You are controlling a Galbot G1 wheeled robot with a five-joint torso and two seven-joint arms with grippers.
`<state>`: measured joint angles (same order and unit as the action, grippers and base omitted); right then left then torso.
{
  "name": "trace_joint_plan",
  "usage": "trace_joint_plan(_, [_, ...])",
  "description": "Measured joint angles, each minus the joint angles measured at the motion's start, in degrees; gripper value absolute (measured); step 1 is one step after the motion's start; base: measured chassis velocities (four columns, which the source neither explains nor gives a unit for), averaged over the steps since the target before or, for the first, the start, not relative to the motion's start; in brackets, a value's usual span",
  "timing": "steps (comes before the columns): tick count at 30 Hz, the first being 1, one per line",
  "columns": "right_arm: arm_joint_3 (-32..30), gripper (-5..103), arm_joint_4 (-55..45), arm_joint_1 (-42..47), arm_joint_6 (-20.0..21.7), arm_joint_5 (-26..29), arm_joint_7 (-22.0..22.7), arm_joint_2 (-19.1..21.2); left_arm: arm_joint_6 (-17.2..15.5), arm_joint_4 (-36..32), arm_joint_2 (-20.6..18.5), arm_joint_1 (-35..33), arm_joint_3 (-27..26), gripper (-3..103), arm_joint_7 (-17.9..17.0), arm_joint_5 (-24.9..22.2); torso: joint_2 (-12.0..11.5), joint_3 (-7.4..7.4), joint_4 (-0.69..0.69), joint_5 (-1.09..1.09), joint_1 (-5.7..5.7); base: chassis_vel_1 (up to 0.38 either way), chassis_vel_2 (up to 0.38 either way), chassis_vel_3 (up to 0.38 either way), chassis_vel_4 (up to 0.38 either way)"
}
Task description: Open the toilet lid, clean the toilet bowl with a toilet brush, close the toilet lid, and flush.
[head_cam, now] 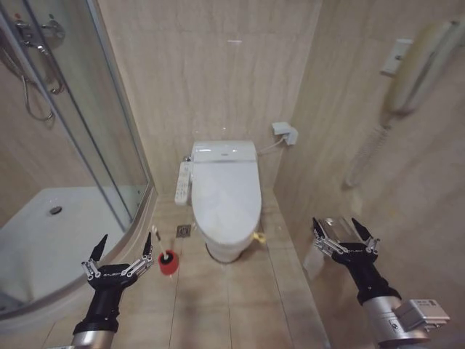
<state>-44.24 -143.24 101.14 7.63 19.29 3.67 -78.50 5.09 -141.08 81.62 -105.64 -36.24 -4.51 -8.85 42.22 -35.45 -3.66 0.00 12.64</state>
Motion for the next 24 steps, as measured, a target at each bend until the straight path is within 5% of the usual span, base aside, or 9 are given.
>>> trace_joint_plan(6, [0.00, 100, 0.00, 0.01, 0.00, 0.00, 0.01, 0.00, 0.00, -0.01, 0.00, 0.00, 0.00, 100, 0.00, 0.00, 0.03, 0.03, -0.01, 0.01, -0.04, 0.220, -0.255, -0.214, 0.219])
trace_joint_plan(24, [0.00, 100, 0.00, 0.00, 0.00, 0.00, 0.01, 0.00, 0.00, 0.00, 0.00, 0.01, 0.00, 100, 0.00, 0.00, -0.01, 0.00, -0.01, 0.00, 0.01, -0.017, 0.021, 0.008, -0.018])
